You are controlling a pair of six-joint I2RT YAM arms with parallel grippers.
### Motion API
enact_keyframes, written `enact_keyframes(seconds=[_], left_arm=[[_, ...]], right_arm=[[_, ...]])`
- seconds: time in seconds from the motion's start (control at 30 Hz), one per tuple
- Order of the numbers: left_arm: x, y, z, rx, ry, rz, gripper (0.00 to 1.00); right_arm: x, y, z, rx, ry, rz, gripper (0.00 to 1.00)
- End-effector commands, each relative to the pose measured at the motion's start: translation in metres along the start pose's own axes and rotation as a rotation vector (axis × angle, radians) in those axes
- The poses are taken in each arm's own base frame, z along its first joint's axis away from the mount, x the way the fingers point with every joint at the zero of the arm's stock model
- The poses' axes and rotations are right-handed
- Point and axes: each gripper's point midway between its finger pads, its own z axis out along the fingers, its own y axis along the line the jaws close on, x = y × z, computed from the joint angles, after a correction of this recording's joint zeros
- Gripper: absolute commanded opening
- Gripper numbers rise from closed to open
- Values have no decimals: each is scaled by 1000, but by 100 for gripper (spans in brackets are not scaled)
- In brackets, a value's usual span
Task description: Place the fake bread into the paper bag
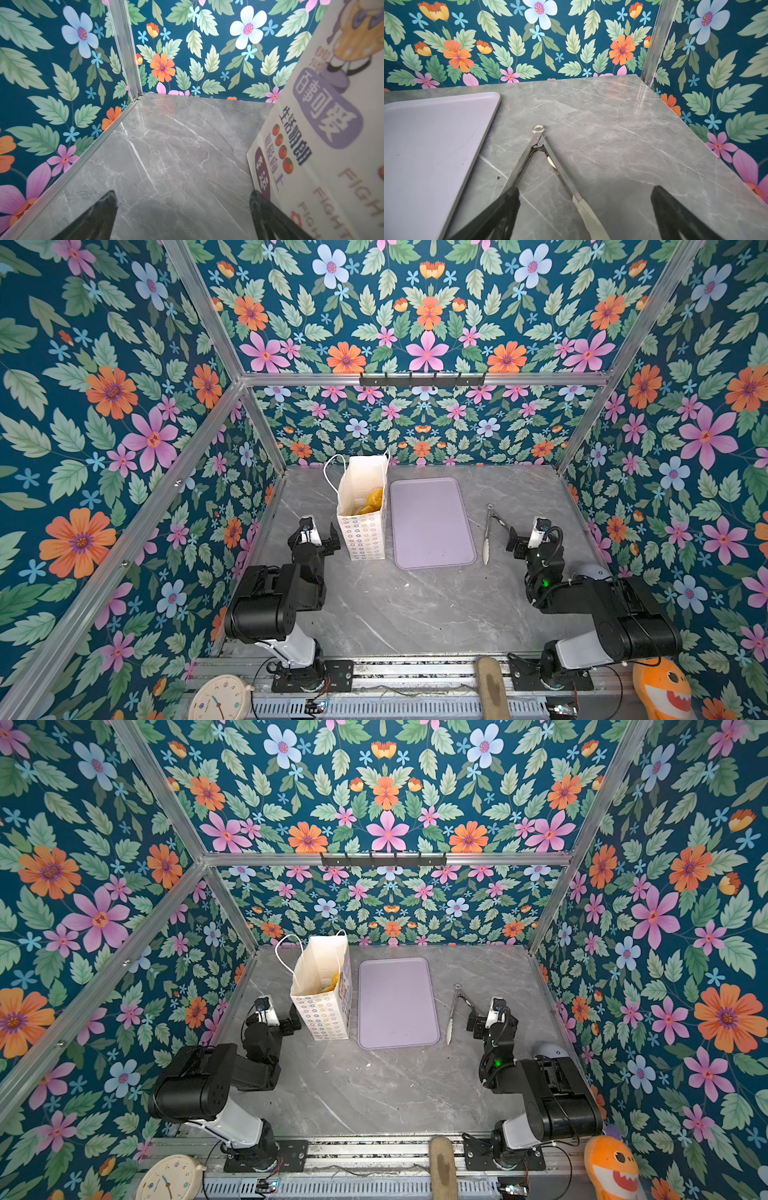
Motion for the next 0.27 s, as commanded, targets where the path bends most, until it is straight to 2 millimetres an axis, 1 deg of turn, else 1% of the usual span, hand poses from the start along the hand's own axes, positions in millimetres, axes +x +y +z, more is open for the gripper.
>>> enact_keyframes(seconds=[0.0, 0.23], left_arm=[[9, 1, 2, -6, 41, 23, 100], [9, 1, 1, -7, 38, 23, 100]], right_arm=[[9, -5, 1, 32, 40, 1, 99], [9, -5, 1, 31, 41, 0, 99]])
